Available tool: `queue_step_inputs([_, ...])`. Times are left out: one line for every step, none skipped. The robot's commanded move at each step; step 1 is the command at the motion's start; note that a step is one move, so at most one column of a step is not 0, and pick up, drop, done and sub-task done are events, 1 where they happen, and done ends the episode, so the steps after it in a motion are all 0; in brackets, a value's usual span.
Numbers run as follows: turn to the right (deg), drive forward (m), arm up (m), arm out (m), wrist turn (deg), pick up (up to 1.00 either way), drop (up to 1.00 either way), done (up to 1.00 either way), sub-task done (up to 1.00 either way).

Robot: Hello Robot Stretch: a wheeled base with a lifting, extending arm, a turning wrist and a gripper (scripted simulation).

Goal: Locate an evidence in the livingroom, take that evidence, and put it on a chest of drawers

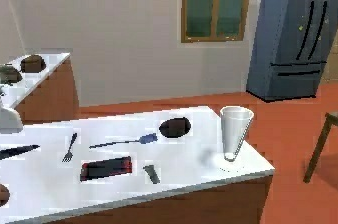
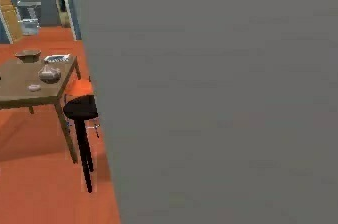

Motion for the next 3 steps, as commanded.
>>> queue_step_inputs([30.0,0.00,0.00,0.00,0.0,0.00,0.00,0.00,0.00])
queue_step_inputs([0.0,0.40,0.00,0.00,0.0,0.00,0.00,0.00,0.00])
queue_step_inputs([42.0,0.00,0.00,0.00,0.0,0.00,0.00,0.00,0.00])
